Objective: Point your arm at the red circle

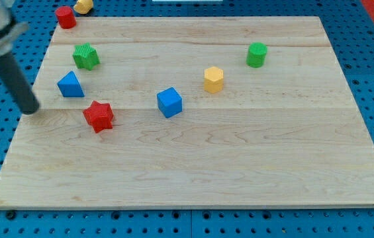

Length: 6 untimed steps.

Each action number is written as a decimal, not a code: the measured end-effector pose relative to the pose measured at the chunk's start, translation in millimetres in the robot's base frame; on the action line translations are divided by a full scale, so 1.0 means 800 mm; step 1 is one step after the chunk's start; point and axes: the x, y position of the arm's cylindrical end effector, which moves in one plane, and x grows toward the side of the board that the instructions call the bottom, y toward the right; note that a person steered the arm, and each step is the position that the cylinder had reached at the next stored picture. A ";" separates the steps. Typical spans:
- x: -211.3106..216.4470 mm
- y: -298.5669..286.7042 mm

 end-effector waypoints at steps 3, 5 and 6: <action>-0.168 -0.005; -0.259 -0.006; -0.292 -0.006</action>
